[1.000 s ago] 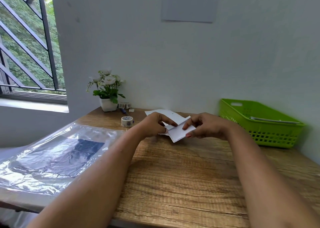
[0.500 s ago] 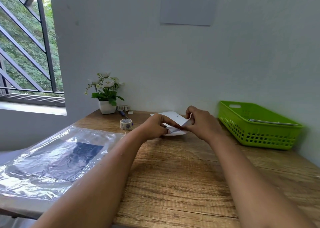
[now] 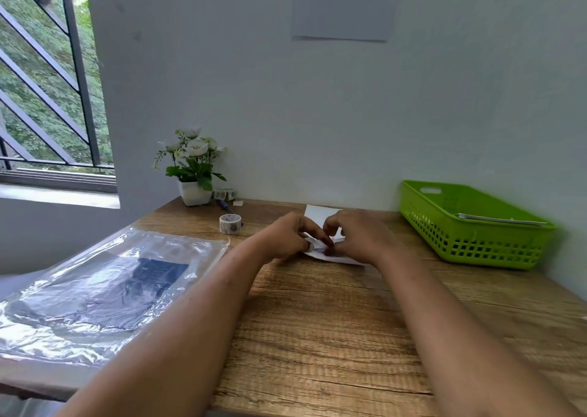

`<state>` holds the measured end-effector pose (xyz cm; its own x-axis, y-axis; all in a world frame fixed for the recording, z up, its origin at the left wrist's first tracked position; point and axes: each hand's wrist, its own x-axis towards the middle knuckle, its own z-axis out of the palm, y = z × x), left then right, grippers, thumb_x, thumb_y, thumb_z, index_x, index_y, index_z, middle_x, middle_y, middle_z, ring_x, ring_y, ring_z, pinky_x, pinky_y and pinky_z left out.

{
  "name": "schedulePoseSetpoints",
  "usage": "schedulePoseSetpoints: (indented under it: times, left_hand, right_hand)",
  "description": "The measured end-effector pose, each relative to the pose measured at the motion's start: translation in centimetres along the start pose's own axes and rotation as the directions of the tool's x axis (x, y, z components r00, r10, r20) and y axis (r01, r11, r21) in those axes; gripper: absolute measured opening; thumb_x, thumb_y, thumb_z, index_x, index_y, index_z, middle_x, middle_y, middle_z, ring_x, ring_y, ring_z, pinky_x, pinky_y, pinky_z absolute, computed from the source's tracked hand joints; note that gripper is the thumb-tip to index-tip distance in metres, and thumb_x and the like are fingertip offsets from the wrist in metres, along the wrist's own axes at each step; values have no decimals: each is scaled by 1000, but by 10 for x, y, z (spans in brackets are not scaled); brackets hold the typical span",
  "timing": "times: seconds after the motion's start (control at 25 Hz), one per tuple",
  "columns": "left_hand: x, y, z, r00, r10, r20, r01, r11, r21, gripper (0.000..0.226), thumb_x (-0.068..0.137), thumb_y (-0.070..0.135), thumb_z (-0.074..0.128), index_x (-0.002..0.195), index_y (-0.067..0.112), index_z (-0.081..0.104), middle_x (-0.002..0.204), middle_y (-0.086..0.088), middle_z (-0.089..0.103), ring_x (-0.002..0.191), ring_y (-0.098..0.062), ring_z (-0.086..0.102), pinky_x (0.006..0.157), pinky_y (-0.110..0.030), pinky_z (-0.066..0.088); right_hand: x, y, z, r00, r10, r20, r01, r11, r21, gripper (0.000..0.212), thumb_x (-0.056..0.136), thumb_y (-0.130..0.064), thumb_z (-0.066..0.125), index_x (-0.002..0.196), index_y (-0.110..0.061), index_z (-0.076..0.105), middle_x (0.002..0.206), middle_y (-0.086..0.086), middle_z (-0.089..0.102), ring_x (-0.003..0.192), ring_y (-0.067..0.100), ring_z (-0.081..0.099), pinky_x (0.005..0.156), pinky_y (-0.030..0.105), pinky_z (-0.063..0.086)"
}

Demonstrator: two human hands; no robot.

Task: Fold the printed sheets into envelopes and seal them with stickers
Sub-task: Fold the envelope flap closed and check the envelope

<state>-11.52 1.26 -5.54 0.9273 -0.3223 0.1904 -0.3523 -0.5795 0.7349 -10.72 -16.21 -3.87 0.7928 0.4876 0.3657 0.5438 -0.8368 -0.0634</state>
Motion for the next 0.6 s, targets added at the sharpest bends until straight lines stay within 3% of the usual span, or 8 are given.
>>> schedulePoseSetpoints:
  times: [0.08,0.2,0.28,0.4,0.52,0.6]
  left_hand:
    - [1,-2,1,1000,2,-12,-2,1000,-6,44,80,-10,54,96,25,76,109,3,70,111,-14,57,105,-32,41]
    - [2,-2,3,1000,-1,-22,0,1000,-21,38,79,-10,56,100,17,75,107,-5,70,109,-19,59,103,-38,45]
    - [2,-1,4,1000,-14,-23,13,999,-38,38,78,-11,57,99,16,74,108,-5,70,110,-19,59,102,-36,45]
    - [-1,2,2,1000,-20,2,20,991,-133,40,77,-13,56,99,16,73,110,-5,69,108,-17,60,98,-28,47]
    - [-2,4,3,998,-56,-14,52,977,-205,29,83,-11,50,97,8,68,97,-4,68,97,-15,60,86,-20,46]
    - [-2,4,4,996,-84,-17,79,978,-194,21,87,-4,50,92,9,66,92,-2,65,99,-16,57,90,-24,44]
  right_hand:
    - [1,-3,7,998,-51,-44,46,992,-117,9,82,-38,62,85,-30,59,100,-6,63,97,19,59,70,29,37]
    - [1,-8,14,993,-82,-80,63,973,-224,17,85,-43,54,77,-30,45,93,-2,64,92,23,61,78,35,43]
    - [1,-10,17,993,-70,-100,44,969,-241,22,85,-46,53,76,-29,44,91,-2,65,88,23,62,73,34,44]
    - [2,-7,12,998,50,39,-48,997,-56,27,79,-55,59,79,-28,53,90,-4,64,83,18,58,63,29,41]
    - [2,3,-4,943,110,313,-186,957,223,39,70,-53,73,99,-27,67,103,-9,65,95,11,57,81,29,48]
    - [-2,7,-8,914,100,394,-219,938,270,39,67,-43,80,100,-25,69,105,-9,66,97,9,59,82,28,49]
